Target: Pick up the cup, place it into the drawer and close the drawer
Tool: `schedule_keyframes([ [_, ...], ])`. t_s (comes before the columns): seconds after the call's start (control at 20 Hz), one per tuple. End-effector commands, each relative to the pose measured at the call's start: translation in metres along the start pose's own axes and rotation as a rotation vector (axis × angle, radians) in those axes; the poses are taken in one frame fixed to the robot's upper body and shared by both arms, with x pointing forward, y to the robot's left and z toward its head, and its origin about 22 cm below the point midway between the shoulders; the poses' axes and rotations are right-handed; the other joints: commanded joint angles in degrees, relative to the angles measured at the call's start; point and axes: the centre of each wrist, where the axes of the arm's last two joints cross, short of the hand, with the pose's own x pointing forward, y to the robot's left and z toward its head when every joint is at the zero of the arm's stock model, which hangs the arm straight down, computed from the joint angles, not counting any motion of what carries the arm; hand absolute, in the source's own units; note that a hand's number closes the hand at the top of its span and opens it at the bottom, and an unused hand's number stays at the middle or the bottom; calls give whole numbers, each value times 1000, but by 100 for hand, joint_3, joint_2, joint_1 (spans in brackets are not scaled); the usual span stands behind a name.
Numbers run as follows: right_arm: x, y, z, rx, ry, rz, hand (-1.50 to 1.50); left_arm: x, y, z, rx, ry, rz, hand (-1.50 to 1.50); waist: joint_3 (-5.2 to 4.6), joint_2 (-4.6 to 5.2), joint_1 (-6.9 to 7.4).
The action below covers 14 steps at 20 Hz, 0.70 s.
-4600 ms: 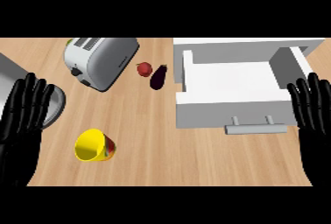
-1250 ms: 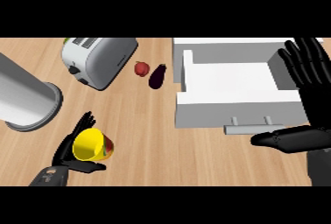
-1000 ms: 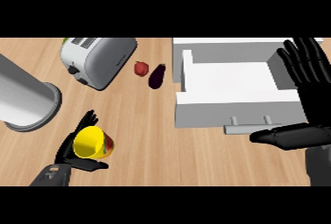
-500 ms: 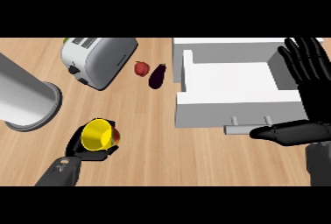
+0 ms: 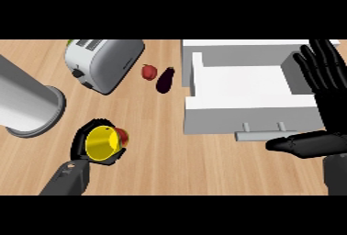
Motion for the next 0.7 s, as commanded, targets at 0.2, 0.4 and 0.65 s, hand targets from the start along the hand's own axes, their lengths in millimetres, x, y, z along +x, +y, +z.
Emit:
schedule_keyframes([
  [0.2,5,-5,1,-10,0,-6,-150,20,-5,-52,178,-244,79,150,8,-16,-6],
  [0.4,5,4,6,-6,26,5,-150,38,-38,-94,64,-263,95,150,18,-52,48],
  [0.65,-2,-2,-1,-30,31,22,-150,68,-77,-130,-56,-315,112,150,27,-88,180],
])
